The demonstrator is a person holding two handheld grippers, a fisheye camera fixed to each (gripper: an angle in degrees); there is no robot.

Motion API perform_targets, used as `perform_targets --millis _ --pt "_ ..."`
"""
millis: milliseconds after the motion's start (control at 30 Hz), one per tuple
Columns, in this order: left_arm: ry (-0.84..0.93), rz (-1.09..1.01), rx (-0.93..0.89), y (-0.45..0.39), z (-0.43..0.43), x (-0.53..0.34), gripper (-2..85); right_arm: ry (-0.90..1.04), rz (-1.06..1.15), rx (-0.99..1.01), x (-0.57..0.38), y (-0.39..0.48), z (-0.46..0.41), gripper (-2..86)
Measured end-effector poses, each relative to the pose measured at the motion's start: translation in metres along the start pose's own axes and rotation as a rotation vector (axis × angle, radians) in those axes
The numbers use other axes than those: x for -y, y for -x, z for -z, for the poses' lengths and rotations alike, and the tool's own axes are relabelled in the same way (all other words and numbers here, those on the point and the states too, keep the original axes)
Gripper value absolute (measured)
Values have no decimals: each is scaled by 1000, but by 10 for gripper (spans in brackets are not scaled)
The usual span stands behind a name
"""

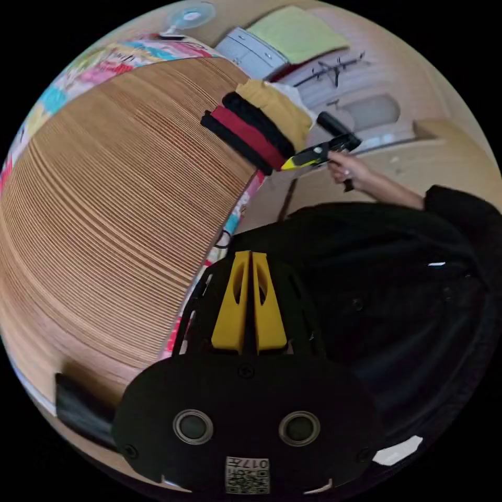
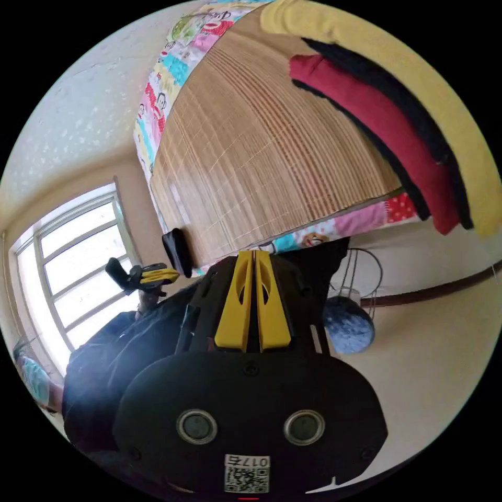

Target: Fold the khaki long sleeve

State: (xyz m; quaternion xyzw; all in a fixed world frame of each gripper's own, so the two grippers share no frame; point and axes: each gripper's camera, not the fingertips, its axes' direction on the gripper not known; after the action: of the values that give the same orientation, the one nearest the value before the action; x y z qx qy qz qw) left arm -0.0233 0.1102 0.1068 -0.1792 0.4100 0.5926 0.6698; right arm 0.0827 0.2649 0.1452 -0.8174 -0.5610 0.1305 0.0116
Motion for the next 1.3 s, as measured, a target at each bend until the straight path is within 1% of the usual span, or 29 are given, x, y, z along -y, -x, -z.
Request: perform_targets --millis 33,67,133,167,233,300,367,433,500,567,600,667,700,767,800,833,900,967,1000,1033,1067,1133,1167,1200,1233,1267,1300 --pt "2 -10 22 -5 -1 4 -10 -59 -36 -73 -21 -12 4 69" --pt "-7 -26 35 -13 -2 13 -10 -89 -66 -105 -31 -18 5 82" --pt "-40 -8 9 -18 -3 25 -10 -231 -184 -151 -74 -46 9 129" --pt "-77 32 -22 -19 -3 32 -10 -270 -204 -141 -84 -53 10 133" --pt "-146 87 -80 -19 -2 38 -10 -431 -237 -71 -117 -79 17 139" --pt "-208 57 -155 -26 -2 43 -10 -523 -254 -31 -130 -98 22 138" --pt "-229 45 -159 -33 -1 42 -10 -580 -280 -4 -133 -114 27 139" --pt "-238 60 -117 -40 0 39 -10 -657 -244 28 -131 -120 34 138" --pt "-258 87 -44 -47 -1 31 -10 -681 -205 16 -123 -116 38 138" --pt "-284 126 -16 -48 -4 23 -10 -687 -163 -41 -112 -108 39 137" --pt "-303 154 -20 -47 -7 17 -10 -681 -128 -103 -104 -102 36 136" --pt "-322 181 -39 -44 -12 6 -10 -635 -95 -204 -90 -100 25 133" --pt "-332 192 -35 -43 -14 -2 -10 -580 -88 -250 -80 -105 14 126" --pt "-351 219 7 -42 -14 -16 -10 -486 -75 -248 -73 -116 -7 103" --pt "-366 246 36 -40 -14 -27 -10 -455 -38 -207 -76 -119 -20 80" --pt "-376 260 46 -38 -14 -33 -9 -479 -8 -186 -88 -118 -28 53" --pt "-429 319 46 -28 -15 -56 -9 -560 1 -142 -116 -115 -36 43" --pt "-476 338 15 -19 -15 -71 -7 -643 78 20 -149 -107 -37 37" --pt "-504 330 -15 -14 -13 -78 -5 -699 179 143 -173 -94 -35 35" --pt "-518 329 -30 -11 -11 -81 -2 -734 283 217 -196 -74 -33 33" --pt "-546 334 -55 -6 -7 -86 3 -741 344 241 -206 -61 -32 32" --pt "-601 346 -132 3 2 -90 30 -749 585 264 -247 -3 -28 30" --pt "-655 352 -233 10 8 -90 57 -750 640 273 -257 11 -27 29" --pt "-716 341 -368 17 13 -89 79 -742 748 291 -278 38 -26 28" --pt "-742 329 -433 19 15 -87 88 -730 857 289 -303 65 -26 28" --pt "-780 313 -553 24 20 -82 101 -728 909 280 -316 77 -27 27" --pt "-801 301 -652 28 23 -75 110 -729 1005 249 -345 101 -30 27"
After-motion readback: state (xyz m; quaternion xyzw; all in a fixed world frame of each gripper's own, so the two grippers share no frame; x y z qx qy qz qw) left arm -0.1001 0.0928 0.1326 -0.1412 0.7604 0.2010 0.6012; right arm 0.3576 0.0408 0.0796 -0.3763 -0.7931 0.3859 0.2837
